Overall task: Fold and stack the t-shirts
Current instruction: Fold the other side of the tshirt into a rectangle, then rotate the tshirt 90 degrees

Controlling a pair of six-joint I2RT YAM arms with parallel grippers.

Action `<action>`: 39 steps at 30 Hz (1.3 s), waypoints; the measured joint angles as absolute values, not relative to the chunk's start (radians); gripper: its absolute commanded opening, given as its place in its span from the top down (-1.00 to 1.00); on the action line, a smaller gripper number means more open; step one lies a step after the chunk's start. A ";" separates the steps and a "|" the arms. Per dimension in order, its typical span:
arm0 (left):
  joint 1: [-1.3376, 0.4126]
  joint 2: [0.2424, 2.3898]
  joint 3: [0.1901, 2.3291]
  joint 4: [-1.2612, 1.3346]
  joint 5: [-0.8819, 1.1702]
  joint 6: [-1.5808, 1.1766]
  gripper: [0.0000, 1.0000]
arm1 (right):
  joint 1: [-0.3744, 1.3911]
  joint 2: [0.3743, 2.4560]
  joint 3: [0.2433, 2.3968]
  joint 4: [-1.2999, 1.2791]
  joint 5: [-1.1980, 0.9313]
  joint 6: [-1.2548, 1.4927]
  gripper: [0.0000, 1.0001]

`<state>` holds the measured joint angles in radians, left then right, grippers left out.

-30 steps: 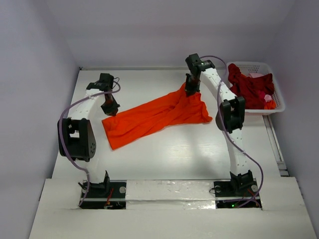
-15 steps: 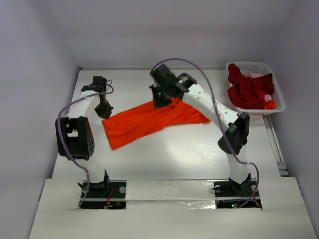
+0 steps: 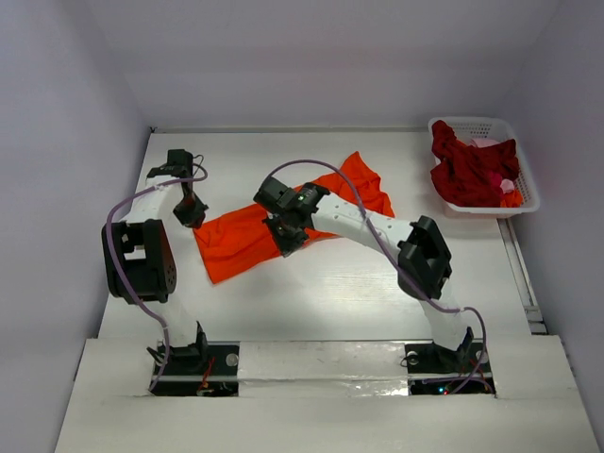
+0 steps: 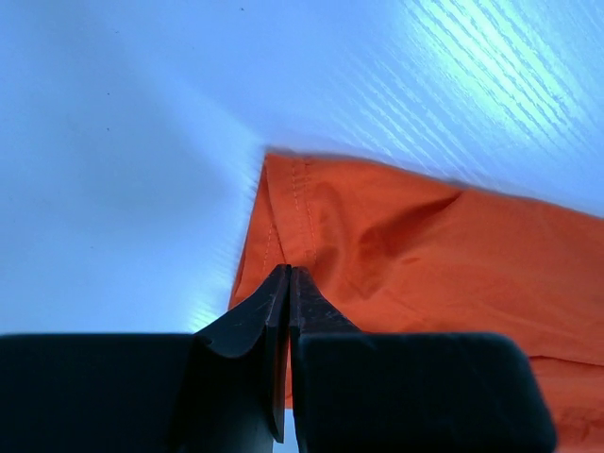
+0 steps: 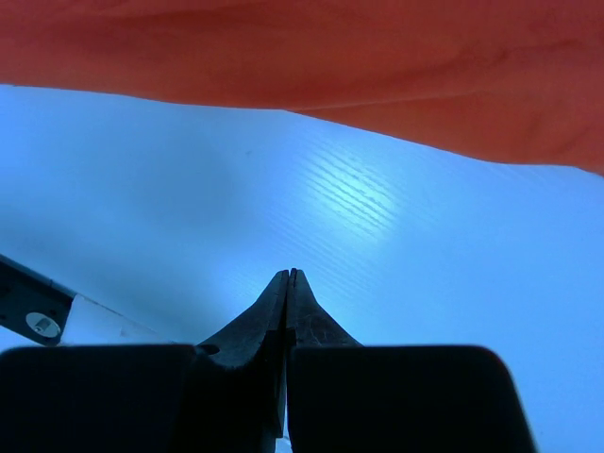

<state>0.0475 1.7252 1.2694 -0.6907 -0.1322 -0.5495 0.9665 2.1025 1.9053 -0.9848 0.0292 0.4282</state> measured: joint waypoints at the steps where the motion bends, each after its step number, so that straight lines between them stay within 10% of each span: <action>1: 0.049 1.725 1.269 -0.688 -0.133 -0.551 1.00 | 0.973 2.104 1.921 -0.988 0.031 0.423 1.00; 17: 0.125 1.715 1.269 -0.669 -0.139 -0.570 1.00 | 1.019 2.421 2.365 -0.957 -0.089 0.400 1.00; 39: 0.126 1.676 1.243 -0.637 -0.041 -0.563 1.00 | 1.064 2.545 2.401 -0.904 -0.244 0.356 1.00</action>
<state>0.1265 1.6760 1.2430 -0.6369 -0.0414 -0.5629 1.0637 2.5450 2.4012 -0.9035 -0.2436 0.3561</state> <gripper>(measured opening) 0.003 0.010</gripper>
